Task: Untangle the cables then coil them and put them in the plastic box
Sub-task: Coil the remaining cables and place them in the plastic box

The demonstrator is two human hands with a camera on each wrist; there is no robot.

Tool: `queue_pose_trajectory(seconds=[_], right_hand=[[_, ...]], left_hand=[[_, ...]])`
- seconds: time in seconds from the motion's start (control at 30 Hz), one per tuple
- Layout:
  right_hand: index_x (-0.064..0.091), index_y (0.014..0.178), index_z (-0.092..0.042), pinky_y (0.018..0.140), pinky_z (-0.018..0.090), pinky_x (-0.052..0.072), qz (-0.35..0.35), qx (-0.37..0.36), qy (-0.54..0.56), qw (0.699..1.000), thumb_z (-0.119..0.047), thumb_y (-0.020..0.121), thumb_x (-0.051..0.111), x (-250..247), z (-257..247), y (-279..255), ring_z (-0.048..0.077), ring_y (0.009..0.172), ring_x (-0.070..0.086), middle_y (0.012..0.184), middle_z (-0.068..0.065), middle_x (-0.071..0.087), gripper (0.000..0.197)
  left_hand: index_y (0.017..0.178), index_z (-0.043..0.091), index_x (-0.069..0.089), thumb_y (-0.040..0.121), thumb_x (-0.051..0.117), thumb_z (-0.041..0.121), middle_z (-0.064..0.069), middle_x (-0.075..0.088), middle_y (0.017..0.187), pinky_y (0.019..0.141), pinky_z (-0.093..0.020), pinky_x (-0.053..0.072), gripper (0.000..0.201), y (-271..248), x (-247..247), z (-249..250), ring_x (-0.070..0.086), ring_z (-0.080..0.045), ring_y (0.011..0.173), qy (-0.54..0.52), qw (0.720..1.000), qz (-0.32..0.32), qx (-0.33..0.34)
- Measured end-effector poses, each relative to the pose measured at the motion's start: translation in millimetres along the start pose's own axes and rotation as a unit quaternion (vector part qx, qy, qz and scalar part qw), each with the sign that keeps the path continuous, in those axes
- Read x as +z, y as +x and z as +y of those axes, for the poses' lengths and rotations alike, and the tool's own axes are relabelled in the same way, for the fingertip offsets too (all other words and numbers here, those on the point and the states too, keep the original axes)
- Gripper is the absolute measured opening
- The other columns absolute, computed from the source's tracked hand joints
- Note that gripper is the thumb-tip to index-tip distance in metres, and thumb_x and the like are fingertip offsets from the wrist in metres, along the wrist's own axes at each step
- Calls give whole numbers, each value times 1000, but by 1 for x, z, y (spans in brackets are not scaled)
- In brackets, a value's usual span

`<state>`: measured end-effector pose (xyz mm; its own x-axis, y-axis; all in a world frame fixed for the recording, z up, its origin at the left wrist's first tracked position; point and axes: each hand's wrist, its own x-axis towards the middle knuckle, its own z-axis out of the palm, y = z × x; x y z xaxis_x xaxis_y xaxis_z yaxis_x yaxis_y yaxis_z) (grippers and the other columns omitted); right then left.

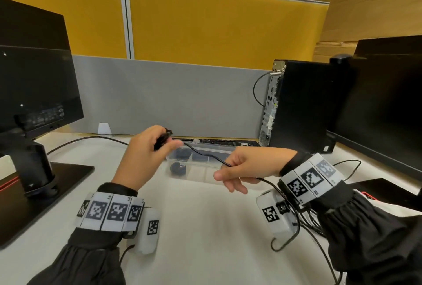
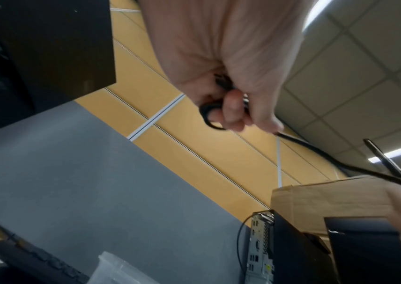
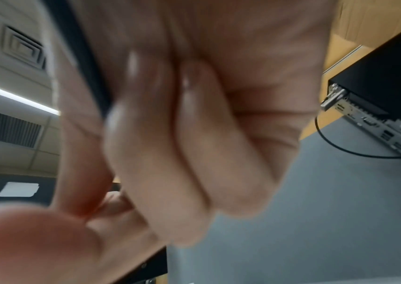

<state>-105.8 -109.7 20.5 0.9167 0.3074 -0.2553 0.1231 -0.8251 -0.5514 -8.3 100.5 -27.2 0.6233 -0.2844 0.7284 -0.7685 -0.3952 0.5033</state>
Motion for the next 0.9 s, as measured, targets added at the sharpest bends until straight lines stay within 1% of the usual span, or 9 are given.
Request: queue_pose_trajectory(seconds=[0.13,0.27,0.37,0.47,0.57,0.63,0.73,0.8,0.9], right_hand=[[56,60,-17,32,16,24,25,18,15,999,-43,91,53,-3,5,-2,9,30,33,48,-3,57,41],[55,64,-16,31,15,23,35,20,23,999,-39,91,55,-8,11,-6,9,28,29,50,-2,60,35],[57,70,-14,29,14,23,31,9,64,997,-32,93,55,-11,17,-8,7,24,29,51,-1,61,29],[54,79,-13,28,12,19,20,-6,144,989,-27,95,51,-13,22,-10,6,22,27,52,2,60,22],[52,82,-14,27,11,17,50,-26,203,978,-24,97,47,-15,24,-9,6,22,26,51,3,58,19],[53,84,-14,27,12,17,123,-35,220,967,-23,96,49,-18,22,-4,6,22,27,50,4,58,16],[54,90,-12,28,14,27,265,-35,263,927,-21,96,51,-28,22,2,9,25,37,56,8,60,12],[54,92,-11,31,17,39,327,-30,302,895,-23,96,50,-34,21,3,13,31,49,62,11,61,13],[51,93,-8,36,21,47,337,-46,324,883,-28,98,44,-36,16,1,17,38,59,64,11,61,22]], left_hand=[[79,3,56,88,59,31,-4,51,65,57,-21,36,29,4,-11,-10,47,-17,61,11,990,127,-57],[76,0,51,92,53,34,-4,40,60,56,-31,32,38,5,-28,-32,37,-22,58,-10,961,225,-161],[73,3,47,93,52,36,-7,39,61,61,-43,42,39,5,-34,-47,41,-27,62,-23,943,254,-212],[78,3,50,92,51,40,-14,46,70,68,-53,49,39,6,-36,-54,45,-29,67,-35,929,266,-256],[80,0,53,92,50,40,-18,48,73,68,-52,49,42,5,-35,-59,45,-29,67,-38,923,272,-268],[79,2,55,93,49,38,-15,49,71,66,-42,47,39,6,-30,-54,45,-25,65,-75,932,241,-258],[75,8,58,94,50,33,-5,49,62,59,-25,35,33,7,-15,-29,45,-9,57,-190,941,85,-266],[70,6,60,92,51,29,3,43,46,56,-21,32,33,4,3,-8,39,-4,44,-254,929,-46,-267],[64,9,60,83,56,31,2,43,49,61,-24,34,30,-9,30,30,40,-9,50,-358,886,-169,-242]])
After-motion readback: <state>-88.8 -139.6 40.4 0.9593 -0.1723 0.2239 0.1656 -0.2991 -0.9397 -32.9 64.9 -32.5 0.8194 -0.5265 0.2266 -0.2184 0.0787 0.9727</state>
